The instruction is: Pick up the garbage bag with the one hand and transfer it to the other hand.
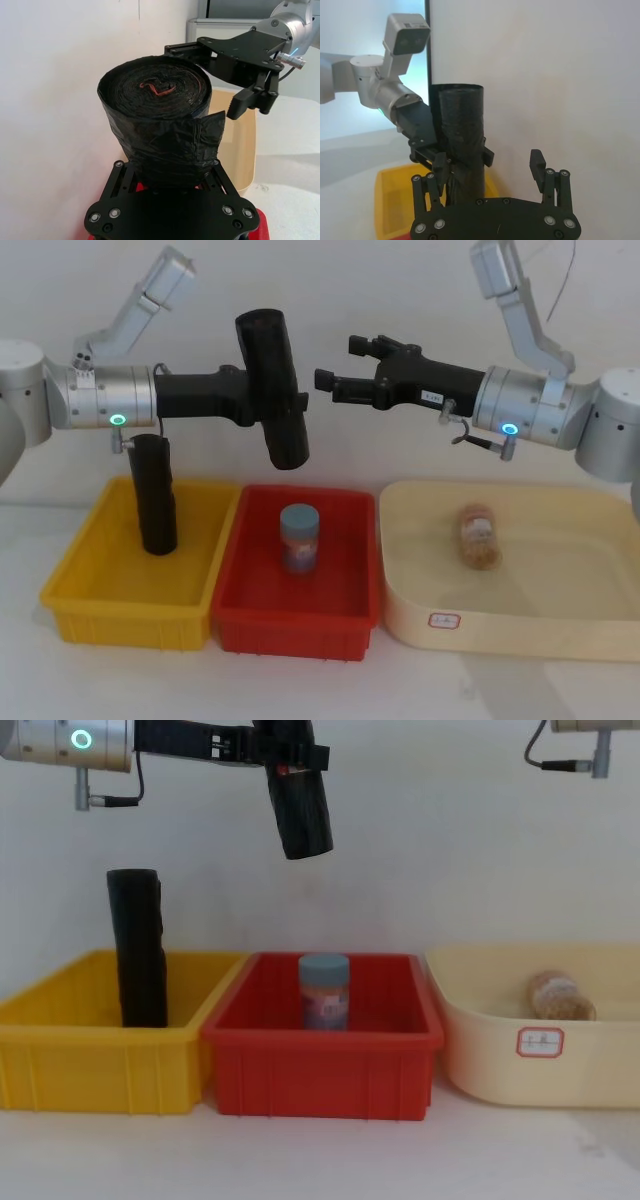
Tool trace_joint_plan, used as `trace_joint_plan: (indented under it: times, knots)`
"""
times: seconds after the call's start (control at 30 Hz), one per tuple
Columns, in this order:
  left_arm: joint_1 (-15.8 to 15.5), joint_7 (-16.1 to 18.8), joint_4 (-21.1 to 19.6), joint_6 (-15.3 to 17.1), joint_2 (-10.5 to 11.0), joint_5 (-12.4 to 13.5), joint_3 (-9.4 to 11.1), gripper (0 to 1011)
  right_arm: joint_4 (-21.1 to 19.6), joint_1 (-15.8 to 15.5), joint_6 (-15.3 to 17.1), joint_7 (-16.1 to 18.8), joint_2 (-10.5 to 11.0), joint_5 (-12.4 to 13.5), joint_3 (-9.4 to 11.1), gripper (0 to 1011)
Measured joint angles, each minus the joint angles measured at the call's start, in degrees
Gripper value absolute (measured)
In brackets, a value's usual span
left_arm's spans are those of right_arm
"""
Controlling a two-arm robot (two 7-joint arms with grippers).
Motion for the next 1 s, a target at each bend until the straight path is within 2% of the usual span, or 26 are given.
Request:
trace_joint_plan:
  times: [0.53, 0.83, 1.0]
  knots:
    - [0.00, 0.00, 0.00, 0.00, 0.00, 0.00, 0.00, 446, 0.37, 0.49, -0.01, 1.11, -0.26, 0.87, -0.36, 1000]
    - [-0.03, 0.00, 0.12, -0.03, -0.05, 0.02, -0.03, 446, -0.76, -1.03, 0.62, 0.48, 0.66, 1.68, -0.26, 1000]
    - [-0.08, -0.03, 0.24, -0.08, -0.07, 0.06, -0.06, 446, -1.03, -1.47, 0.62, 1.36, 0.78, 3.00, 0.26, 1000]
